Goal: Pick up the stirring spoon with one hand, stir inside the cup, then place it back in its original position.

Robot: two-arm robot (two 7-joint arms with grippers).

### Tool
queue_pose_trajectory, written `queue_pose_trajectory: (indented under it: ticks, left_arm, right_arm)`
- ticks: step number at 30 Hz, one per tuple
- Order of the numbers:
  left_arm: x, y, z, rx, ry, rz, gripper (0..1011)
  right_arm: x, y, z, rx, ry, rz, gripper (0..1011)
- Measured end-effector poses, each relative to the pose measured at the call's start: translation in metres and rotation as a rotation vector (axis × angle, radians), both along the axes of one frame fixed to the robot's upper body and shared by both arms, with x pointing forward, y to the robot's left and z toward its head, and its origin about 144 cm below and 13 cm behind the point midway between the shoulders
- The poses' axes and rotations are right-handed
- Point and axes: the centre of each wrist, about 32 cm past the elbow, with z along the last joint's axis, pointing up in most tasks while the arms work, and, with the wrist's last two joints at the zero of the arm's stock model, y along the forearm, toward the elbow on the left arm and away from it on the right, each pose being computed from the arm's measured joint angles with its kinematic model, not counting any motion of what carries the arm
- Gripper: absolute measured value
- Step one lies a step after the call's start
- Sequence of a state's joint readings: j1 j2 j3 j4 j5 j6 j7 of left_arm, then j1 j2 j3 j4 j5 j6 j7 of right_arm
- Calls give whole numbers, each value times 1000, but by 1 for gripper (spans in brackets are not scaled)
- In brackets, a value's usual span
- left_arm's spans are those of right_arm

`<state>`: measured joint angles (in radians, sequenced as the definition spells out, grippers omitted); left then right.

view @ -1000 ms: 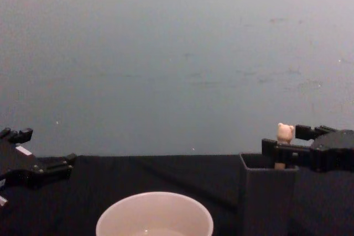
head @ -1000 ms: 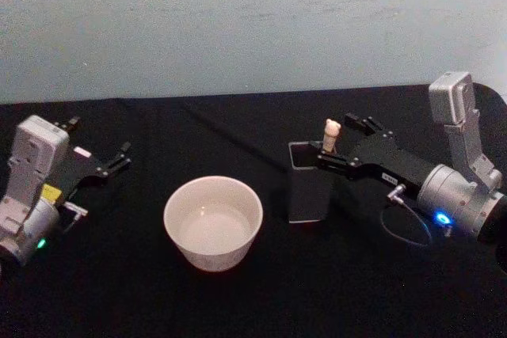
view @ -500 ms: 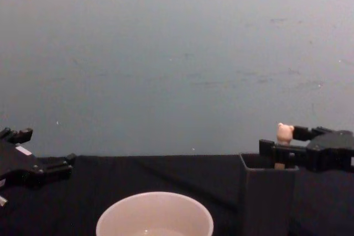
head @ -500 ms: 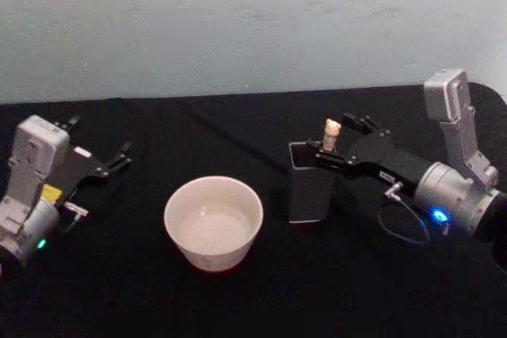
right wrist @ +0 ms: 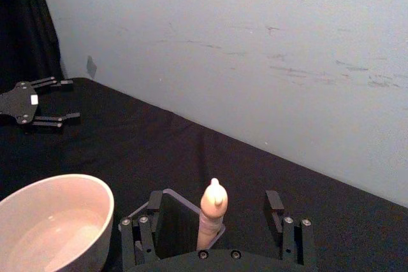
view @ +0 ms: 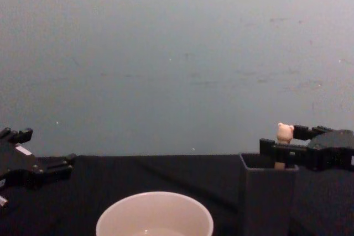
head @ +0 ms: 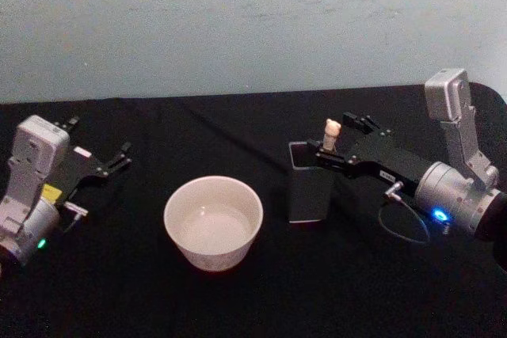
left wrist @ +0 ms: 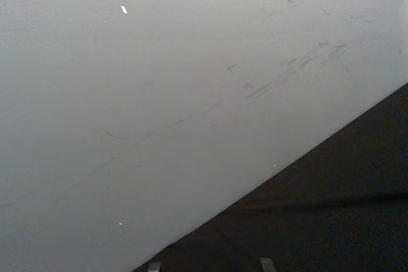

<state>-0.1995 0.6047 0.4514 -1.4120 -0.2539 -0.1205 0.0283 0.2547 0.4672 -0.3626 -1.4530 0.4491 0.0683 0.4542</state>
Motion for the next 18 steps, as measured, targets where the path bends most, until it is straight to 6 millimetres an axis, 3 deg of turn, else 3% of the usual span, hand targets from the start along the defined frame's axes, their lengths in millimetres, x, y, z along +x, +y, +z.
queue_pose_trajectory:
  ticks: [7,18]
  left_arm:
    - [0,0,0,0,0,0,1002]
    - [0,0,0,0,0,0,1001]
  right_arm:
    - [0,0,0,0,-1,0,894]
    - [0,0,0,1,-1,0,563]
